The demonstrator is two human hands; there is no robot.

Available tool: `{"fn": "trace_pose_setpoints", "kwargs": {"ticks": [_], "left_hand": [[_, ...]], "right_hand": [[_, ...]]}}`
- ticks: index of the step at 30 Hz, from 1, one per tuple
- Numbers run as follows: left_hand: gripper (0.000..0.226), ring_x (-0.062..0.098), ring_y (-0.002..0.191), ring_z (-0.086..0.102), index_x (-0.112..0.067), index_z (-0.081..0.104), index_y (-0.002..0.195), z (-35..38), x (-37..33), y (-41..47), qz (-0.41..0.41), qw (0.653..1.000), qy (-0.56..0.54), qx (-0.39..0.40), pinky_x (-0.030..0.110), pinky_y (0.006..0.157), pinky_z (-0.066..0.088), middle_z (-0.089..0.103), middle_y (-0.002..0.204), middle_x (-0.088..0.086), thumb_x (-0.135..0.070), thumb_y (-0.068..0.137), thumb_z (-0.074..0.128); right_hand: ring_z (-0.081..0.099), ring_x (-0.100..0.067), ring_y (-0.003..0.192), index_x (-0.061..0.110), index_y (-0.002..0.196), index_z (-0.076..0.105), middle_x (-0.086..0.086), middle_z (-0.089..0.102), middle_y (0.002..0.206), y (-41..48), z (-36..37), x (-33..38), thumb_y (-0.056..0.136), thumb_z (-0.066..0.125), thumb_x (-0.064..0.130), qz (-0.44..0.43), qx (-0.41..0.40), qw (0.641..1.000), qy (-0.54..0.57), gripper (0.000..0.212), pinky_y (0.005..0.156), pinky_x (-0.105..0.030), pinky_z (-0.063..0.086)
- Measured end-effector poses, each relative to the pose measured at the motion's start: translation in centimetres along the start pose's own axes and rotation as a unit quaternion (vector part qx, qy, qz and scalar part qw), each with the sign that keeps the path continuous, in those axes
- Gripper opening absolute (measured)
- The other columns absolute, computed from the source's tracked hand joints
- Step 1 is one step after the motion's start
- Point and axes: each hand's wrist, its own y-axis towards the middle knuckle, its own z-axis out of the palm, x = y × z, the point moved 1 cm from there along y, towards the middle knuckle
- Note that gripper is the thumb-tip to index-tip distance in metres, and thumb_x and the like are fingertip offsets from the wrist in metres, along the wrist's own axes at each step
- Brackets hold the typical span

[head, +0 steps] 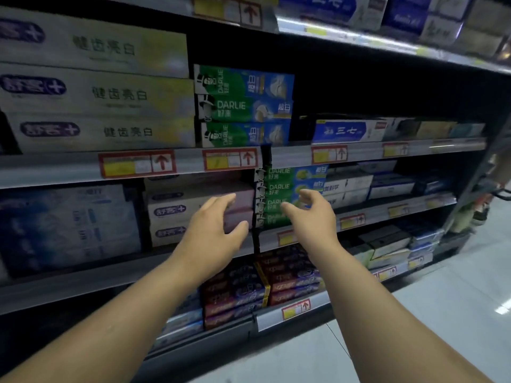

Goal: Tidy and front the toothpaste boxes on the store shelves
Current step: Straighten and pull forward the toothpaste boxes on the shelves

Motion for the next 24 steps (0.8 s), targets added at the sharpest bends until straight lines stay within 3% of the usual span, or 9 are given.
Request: {"fn": "trace_pose_setpoints", "kwargs": {"ticks": [3,8,10,13,15,17,20,22,24], "left_hand": [[0.063,0.014,0.138,0.044,-0.024,0.037,0.155,2.7,0.5,2.6,-0.04,0.998,-0.053,-0.01,0.041,0.116,0.039,0.043,0.152,-0.006,-0.033,0.097,0.063],[0.071,0.023,0.131,0.053,-0.018,0.033,0.157,6.9,0.7,6.0,-0.133,0.99,-0.042,-0.013,0.043,0.108,0.046,0.046,0.152,0.001,-0.041,0.096,0.062],[0.073,0.011,0.104,0.062,-0.015,0.029,0.158,8.3,0.5,6.4,-0.166,0.985,-0.037,-0.006,0.036,0.092,0.048,0.052,0.142,-0.001,-0.041,0.098,0.061],[0.047,0.003,0.066,0.042,-0.02,0.044,0.141,9.7,0.2,6.8,-0.188,0.981,-0.039,-0.009,0.031,0.07,0.036,0.044,0.095,-0.016,-0.035,0.099,0.061],[0.021,0.005,0.066,0.039,-0.03,0.043,0.107,10.0,-0.2,7.0,-0.195,0.979,-0.049,-0.016,0.032,0.062,0.035,0.039,0.086,-0.015,-0.034,0.098,0.062],[0.023,0.004,0.059,0.042,-0.038,0.041,0.091,10.2,-0.3,7.4,-0.186,0.979,-0.072,-0.032,0.028,0.057,0.038,0.046,0.08,-0.013,-0.033,0.097,0.062],[0.017,0.003,0.055,0.052,-0.042,0.05,0.104,10.3,-0.3,7.6,-0.182,0.979,-0.072,-0.048,0.022,0.055,0.042,0.056,0.076,-0.012,-0.034,0.096,0.063],[0.019,-0.016,0.062,0.055,-0.045,0.054,0.098,10.6,-0.2,7.7,-0.174,0.981,-0.076,-0.048,0.003,0.054,0.04,0.061,0.078,-0.023,-0.03,0.097,0.063],[0.023,-0.031,0.067,0.047,-0.048,0.057,0.102,10.8,0.0,7.8,-0.174,0.98,-0.084,-0.047,-0.001,0.057,0.038,0.06,0.079,-0.037,-0.027,0.097,0.063]], "right_hand": [[0.054,-0.014,0.12,0.02,0.144,0.053,0.004,0.056,0.142,3.4,-0.5,-2.1,0.095,0.07,0.027,0.031,-0.053,0.997,0.045,0.053,0.094,-0.032,0.044],[0.056,-0.014,0.119,0.022,0.146,0.052,0.003,0.057,0.142,7.1,-1.1,-6.7,0.097,0.068,0.025,0.07,-0.114,0.988,0.083,0.051,0.095,-0.035,0.048],[0.054,-0.014,0.117,0.022,0.148,0.05,0.003,0.056,0.143,8.2,-1.3,-7.8,0.098,0.066,0.026,0.07,-0.114,0.988,0.078,0.052,0.094,-0.033,0.046],[0.053,-0.017,0.129,0.025,0.148,0.05,0.004,0.055,0.145,9.6,-1.4,-8.9,0.098,0.065,0.026,0.065,-0.112,0.988,0.085,0.053,0.106,-0.04,0.046],[0.052,-0.016,0.131,0.025,0.147,0.052,0.004,0.056,0.144,10.1,-0.9,-9.3,0.097,0.063,0.023,0.061,-0.103,0.989,0.09,0.051,0.11,-0.044,0.045],[0.053,-0.014,0.13,0.024,0.146,0.053,0.005,0.057,0.142,10.3,-0.3,-9.6,0.096,0.061,0.02,0.059,-0.091,0.989,0.095,0.05,0.111,-0.044,0.044],[0.056,-0.015,0.124,0.024,0.142,0.055,0.005,0.06,0.136,10.5,0.4,-9.8,0.095,0.06,0.02,0.058,-0.09,0.988,0.11,0.048,0.108,-0.045,0.047],[0.058,-0.017,0.12,0.025,0.139,0.057,0.005,0.061,0.132,10.8,0.5,-9.9,0.095,0.06,0.02,0.067,-0.098,0.985,0.124,0.045,0.104,-0.044,0.049],[0.06,-0.019,0.115,0.025,0.135,0.06,0.003,0.063,0.129,11.1,0.5,-9.9,0.095,0.06,0.019,0.073,-0.102,0.983,0.134,0.041,0.097,-0.042,0.051]]}}
